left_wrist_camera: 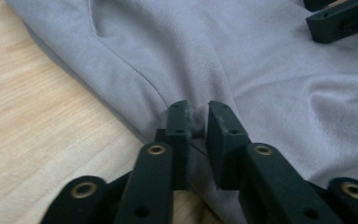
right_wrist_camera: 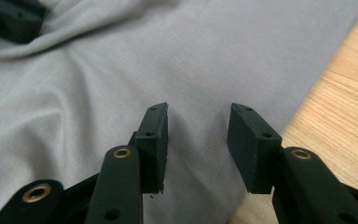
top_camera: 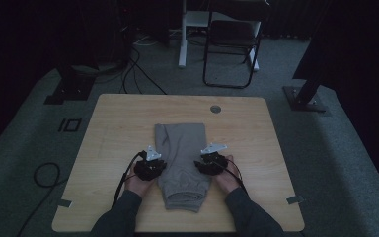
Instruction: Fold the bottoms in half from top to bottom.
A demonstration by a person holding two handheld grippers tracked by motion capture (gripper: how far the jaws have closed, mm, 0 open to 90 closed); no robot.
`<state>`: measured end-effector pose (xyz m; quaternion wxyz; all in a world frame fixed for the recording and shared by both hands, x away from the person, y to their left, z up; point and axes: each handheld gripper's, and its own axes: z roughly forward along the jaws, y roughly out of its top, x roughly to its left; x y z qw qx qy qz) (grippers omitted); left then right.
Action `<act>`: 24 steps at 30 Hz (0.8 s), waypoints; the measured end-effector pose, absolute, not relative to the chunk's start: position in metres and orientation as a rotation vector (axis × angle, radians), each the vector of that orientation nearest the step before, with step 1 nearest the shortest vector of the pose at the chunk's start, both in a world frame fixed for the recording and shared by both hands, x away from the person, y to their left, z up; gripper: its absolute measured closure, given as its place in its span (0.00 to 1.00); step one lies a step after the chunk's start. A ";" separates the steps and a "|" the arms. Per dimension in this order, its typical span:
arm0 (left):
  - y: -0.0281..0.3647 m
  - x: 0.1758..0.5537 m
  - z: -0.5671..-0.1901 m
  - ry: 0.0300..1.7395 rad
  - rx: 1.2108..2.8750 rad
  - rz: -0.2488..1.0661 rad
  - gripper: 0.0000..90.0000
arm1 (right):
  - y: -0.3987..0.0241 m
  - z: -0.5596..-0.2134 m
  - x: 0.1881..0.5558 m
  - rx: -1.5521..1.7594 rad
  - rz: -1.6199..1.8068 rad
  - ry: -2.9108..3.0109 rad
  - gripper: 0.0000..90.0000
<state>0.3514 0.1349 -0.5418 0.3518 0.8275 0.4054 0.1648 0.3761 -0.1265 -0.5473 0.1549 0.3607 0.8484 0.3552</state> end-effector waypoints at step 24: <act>0.157 0.438 -0.542 1.377 2.021 0.657 0.77 | -0.118 -0.550 0.456 1.181 0.986 2.281 0.64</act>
